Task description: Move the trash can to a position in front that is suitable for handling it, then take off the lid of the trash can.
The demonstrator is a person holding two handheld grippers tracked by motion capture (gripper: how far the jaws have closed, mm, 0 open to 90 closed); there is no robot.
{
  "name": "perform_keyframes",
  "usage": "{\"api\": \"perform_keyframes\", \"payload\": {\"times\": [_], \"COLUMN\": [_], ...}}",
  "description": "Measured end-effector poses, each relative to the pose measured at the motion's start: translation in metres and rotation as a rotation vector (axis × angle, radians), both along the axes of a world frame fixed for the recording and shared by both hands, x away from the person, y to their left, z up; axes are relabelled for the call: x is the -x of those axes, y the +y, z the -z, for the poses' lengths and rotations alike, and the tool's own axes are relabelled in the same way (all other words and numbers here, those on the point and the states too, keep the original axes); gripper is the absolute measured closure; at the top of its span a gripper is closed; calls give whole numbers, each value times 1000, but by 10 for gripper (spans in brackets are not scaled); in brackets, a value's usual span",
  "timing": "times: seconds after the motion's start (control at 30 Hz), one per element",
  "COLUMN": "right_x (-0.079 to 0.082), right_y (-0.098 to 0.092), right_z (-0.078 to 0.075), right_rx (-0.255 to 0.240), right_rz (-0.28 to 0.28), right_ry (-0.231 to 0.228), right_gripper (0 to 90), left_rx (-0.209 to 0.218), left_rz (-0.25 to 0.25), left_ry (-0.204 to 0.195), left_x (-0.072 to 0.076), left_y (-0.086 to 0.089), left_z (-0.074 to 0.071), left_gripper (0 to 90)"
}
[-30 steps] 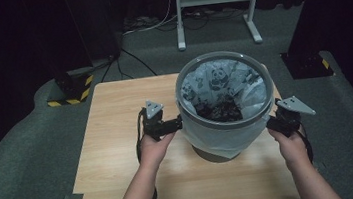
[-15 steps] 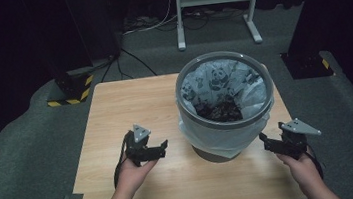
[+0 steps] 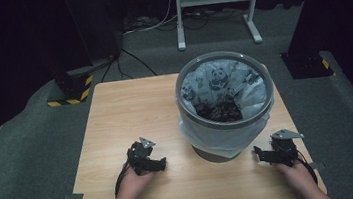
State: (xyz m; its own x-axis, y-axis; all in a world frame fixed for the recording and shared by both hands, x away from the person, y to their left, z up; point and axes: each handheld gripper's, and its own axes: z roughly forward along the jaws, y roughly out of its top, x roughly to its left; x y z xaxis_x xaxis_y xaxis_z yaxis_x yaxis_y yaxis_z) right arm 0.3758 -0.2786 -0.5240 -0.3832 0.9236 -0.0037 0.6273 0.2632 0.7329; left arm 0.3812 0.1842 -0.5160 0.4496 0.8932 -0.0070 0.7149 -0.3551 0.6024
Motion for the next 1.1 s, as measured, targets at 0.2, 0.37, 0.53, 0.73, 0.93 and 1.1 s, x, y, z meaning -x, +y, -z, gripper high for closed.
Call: {"api": "perform_keyframes", "payload": {"times": [0.2,0.37,0.53,0.73,0.93,1.1], "right_x": [0,-1,-2,-3,-3,-4], "right_y": [2,3,5,7,7,9], "right_z": [0,1,1,1,1,1], "right_rx": [12,12,13,13,15,13], "right_rz": [-3,18,38,50,44,42], "right_ry": [5,10,10,8,6,8], "right_gripper": [131,106,102,102,101,101], "left_rx": [-3,-2,-5,-14,-31,-3], "left_rz": [-4,-23,-38,-38,-46,-83], "left_ry": [-16,-12,2,12,65,150], "left_x": [1,2,1,-1,-3,-5], "left_y": [1,0,-2,-3,-5,-4], "left_z": [3,3,2,1,-5,-14], "left_gripper": [8,1,1,0,28,152]}}
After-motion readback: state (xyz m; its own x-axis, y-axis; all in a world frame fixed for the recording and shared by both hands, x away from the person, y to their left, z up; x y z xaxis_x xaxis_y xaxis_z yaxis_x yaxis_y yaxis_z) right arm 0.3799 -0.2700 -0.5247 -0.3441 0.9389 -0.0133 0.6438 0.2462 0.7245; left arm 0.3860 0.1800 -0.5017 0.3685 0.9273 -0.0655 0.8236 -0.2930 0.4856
